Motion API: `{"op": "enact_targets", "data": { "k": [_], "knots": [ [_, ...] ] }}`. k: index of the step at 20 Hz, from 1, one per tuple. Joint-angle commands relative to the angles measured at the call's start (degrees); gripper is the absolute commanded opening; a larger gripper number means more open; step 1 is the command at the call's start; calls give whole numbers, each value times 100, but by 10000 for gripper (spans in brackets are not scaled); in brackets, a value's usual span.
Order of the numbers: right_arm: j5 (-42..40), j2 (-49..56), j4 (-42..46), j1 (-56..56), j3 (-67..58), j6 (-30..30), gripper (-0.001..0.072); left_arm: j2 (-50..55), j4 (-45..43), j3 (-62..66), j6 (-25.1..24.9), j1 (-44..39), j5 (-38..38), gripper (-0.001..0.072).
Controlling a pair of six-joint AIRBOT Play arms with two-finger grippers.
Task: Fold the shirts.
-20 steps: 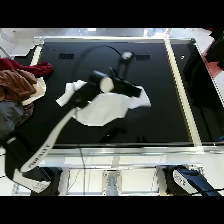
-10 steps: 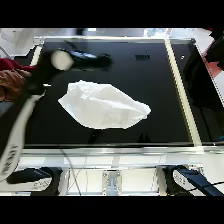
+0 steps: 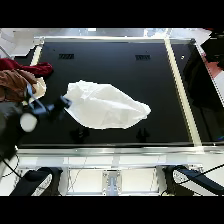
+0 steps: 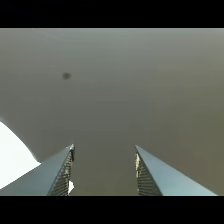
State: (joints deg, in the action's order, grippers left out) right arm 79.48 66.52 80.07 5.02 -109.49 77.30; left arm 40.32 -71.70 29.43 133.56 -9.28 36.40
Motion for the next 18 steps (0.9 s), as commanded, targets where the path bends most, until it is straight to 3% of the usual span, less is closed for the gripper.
{"op": "enact_targets", "data": {
  "k": [1, 2, 4, 7, 12, 18],
  "knots": [
    [61, 76, -210, 0, 15, -2, 436, -520, 1134, -1687, 789, -52, -1458, 644],
    [61, 76, -214, 0, 15, -2, 436, -442, 1106, -1707, 787, -149, -1759, 637],
    [61, 76, -308, 0, 15, -2, 436, -151, 1091, -1703, 791, -304, -2424, 499],
    [72, 76, -442, 0, 15, -2, 436, 291, 1091, -1703, 791, -457, -2225, 494],
    [70, 76, -487, 0, 15, -2, 436, 855, 1025, -1620, 765, -601, -2656, 484],
    [76, 76, -529, 0, 15, -2, 436, 1974, 1029, -697, 94, -645, -2463, 461]
  ]
}}
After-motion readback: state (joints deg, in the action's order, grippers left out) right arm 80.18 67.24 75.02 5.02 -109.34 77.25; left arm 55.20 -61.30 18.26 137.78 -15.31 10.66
